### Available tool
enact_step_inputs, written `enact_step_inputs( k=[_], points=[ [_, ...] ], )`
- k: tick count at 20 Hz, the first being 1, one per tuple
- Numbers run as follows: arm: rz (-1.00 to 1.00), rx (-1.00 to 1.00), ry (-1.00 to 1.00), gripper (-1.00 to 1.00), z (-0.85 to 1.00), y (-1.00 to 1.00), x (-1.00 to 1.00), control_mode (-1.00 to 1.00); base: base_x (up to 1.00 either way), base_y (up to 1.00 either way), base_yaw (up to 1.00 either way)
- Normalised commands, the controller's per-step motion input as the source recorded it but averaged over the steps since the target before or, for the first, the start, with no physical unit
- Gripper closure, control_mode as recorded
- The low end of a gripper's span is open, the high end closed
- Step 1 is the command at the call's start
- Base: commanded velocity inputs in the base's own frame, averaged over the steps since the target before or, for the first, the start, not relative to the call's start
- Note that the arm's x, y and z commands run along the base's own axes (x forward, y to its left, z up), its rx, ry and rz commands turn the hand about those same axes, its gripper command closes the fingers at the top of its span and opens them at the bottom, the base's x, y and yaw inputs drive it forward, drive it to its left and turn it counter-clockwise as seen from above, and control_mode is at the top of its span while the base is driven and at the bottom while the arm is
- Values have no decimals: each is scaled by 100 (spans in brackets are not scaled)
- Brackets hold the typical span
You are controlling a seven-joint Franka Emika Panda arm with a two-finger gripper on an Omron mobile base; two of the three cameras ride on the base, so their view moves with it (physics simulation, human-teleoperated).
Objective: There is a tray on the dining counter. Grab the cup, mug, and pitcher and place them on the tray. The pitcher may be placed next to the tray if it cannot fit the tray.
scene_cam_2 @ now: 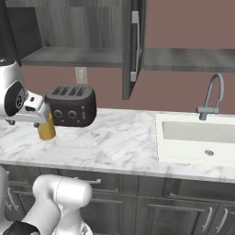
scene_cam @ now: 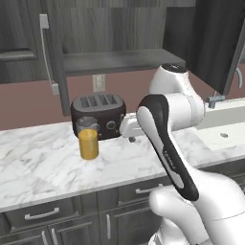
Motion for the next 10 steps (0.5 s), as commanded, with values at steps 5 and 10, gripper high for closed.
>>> enact_step_inputs(
  k=[5,10],
  points=[
    [14,-11,1,-100,-3,44,60,-100,0,0,0],
    [14,-7,0,-100,-21,30,48,-100,0,0,0]
  ],
)
